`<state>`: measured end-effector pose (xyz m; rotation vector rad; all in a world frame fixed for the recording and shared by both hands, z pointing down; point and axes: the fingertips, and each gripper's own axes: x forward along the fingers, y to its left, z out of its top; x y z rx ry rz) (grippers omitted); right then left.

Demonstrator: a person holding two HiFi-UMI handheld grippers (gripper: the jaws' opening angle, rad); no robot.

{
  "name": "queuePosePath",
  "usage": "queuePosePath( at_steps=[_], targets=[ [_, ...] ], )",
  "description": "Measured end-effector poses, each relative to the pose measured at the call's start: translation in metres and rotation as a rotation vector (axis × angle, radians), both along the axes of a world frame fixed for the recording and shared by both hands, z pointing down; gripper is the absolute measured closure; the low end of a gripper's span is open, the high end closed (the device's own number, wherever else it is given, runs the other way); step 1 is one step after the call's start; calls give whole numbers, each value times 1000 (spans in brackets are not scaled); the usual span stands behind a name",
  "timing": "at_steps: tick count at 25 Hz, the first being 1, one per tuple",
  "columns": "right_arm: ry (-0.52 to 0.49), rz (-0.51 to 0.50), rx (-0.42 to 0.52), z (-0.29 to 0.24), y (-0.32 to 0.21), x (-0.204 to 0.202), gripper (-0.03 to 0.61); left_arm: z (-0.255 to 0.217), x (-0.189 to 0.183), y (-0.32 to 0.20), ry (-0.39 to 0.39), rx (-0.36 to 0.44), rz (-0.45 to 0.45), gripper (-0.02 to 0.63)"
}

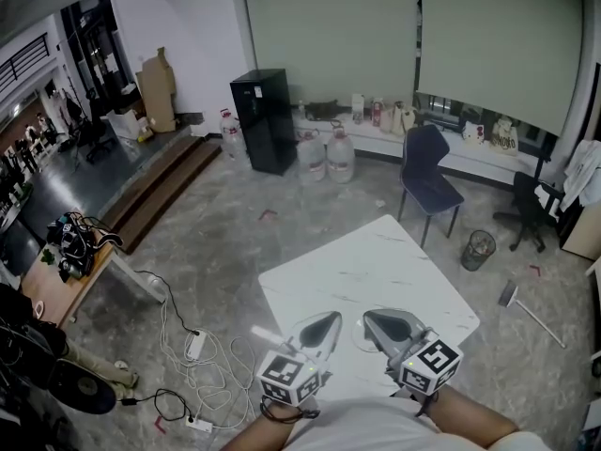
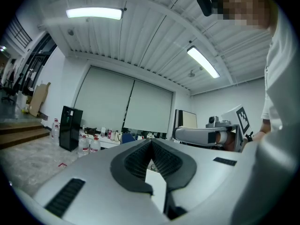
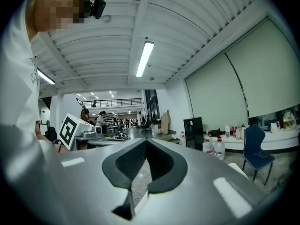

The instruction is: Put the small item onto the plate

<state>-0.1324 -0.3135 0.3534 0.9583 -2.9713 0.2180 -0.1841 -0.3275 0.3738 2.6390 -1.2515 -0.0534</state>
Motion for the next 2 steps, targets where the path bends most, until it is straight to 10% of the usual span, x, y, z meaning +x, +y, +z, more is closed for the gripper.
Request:
queuePosePath(
  at_steps=[2],
  targets=[
    [-2,-1,3,-1,0,1,577,-1,2,0,-1,2,-2,607]
  ],
)
